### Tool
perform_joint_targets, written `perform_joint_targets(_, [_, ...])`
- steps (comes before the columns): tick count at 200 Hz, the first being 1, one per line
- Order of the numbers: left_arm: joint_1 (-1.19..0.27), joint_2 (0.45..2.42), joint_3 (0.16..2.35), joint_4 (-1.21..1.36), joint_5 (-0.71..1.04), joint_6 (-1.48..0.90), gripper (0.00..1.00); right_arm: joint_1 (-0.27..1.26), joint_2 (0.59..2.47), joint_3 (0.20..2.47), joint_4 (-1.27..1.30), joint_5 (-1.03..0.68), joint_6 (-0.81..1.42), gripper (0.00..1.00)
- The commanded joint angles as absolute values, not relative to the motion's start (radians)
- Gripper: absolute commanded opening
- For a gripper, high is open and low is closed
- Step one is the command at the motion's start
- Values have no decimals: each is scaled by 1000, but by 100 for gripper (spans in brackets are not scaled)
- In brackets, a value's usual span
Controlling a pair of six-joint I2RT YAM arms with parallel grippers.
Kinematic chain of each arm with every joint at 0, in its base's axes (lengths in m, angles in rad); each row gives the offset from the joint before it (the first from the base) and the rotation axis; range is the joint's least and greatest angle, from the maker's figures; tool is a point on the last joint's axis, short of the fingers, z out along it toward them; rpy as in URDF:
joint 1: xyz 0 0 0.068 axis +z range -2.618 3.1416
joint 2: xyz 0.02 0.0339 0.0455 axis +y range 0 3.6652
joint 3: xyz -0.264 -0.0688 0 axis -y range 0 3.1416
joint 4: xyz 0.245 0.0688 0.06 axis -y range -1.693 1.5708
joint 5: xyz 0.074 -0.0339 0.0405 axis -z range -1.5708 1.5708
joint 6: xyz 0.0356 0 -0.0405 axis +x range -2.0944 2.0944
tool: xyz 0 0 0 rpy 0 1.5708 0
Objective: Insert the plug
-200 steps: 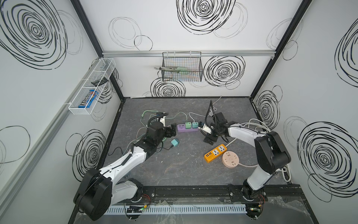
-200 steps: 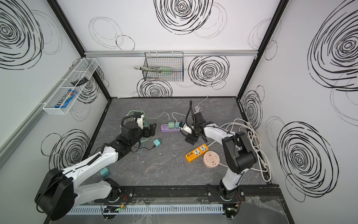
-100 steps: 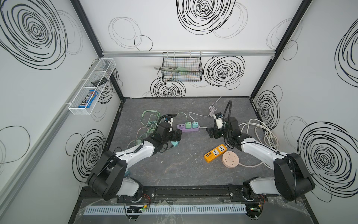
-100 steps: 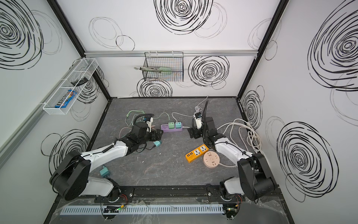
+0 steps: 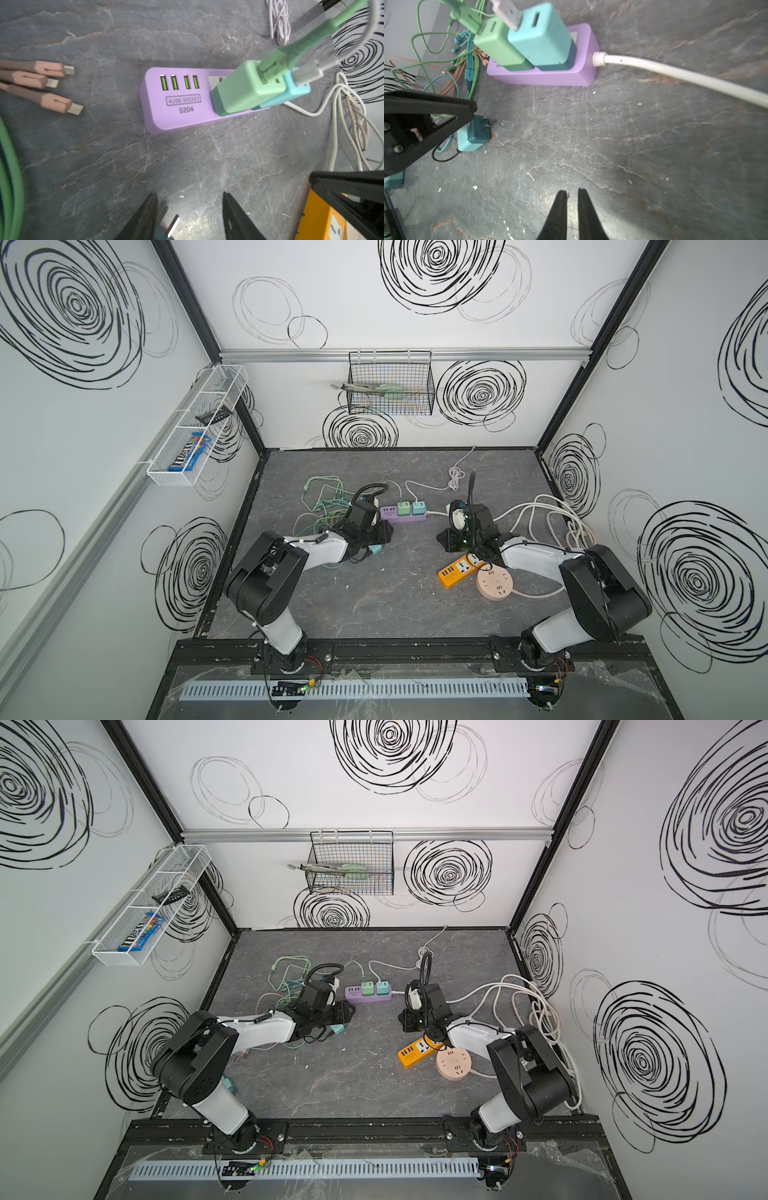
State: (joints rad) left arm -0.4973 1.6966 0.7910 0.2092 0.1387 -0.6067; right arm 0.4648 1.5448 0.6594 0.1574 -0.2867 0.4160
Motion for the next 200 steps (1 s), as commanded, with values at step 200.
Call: perform_joint_targets(200, [-385, 2134, 1325, 115, 123, -476, 51, 352, 2248, 1372, 143, -248, 534, 7])
